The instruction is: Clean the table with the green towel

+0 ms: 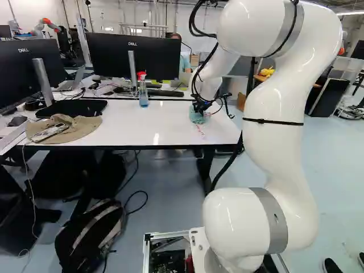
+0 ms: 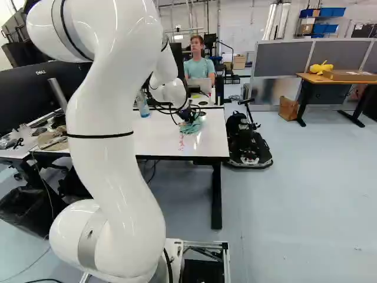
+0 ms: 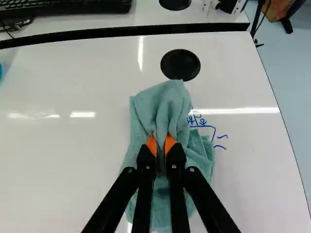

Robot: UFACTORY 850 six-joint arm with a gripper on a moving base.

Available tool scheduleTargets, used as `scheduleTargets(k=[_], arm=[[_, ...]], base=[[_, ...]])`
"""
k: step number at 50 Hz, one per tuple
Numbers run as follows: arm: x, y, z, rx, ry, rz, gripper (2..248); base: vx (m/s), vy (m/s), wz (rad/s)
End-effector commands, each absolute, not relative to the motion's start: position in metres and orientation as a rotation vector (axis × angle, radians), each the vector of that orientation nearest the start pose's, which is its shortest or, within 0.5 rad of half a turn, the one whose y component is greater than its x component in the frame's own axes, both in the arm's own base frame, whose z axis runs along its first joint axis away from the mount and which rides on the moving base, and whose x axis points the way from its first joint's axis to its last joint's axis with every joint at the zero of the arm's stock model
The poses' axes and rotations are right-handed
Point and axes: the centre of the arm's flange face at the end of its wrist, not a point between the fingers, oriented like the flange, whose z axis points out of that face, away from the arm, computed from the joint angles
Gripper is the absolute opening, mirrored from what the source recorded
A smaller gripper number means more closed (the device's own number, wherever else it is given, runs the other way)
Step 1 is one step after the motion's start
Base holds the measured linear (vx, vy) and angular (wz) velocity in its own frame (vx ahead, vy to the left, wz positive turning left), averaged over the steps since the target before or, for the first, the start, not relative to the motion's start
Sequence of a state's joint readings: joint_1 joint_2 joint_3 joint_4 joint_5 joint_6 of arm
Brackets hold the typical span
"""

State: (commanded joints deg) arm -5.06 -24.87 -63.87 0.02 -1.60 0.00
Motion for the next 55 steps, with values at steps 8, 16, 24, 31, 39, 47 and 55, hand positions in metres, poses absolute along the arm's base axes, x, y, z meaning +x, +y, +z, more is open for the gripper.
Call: scheduleTargets(k=[8,16,24,31,39,47,55], arm=[[0.6010,-0.0532,0.4097,-3.000,0.133,-1.015,38],[0.6010,-0.0532,0.4097,-3.000,0.133,-1.015,38],[0.6010,-0.0532,0.4097,-3.000,0.133,-1.015,38],[0.6010,-0.0532,0.4097,-3.000,0.133,-1.015,38],[0.6010,-0.0532,0.4097,-3.000,0.133,-1.015,38],[0.6002,-0.0531,0.4127,-2.998,0.133,-1.022,38],[0.5991,-0.0530,0.4169,-2.995,0.133,-1.032,38]], base=[[0.000,0.000,0.000],[0.000,0.000,0.000],[0.000,0.000,0.000],[0.000,0.000,0.000],[0.000,0.000,0.000],[0.000,0.000,0.000],[0.000,0.000,0.000]])
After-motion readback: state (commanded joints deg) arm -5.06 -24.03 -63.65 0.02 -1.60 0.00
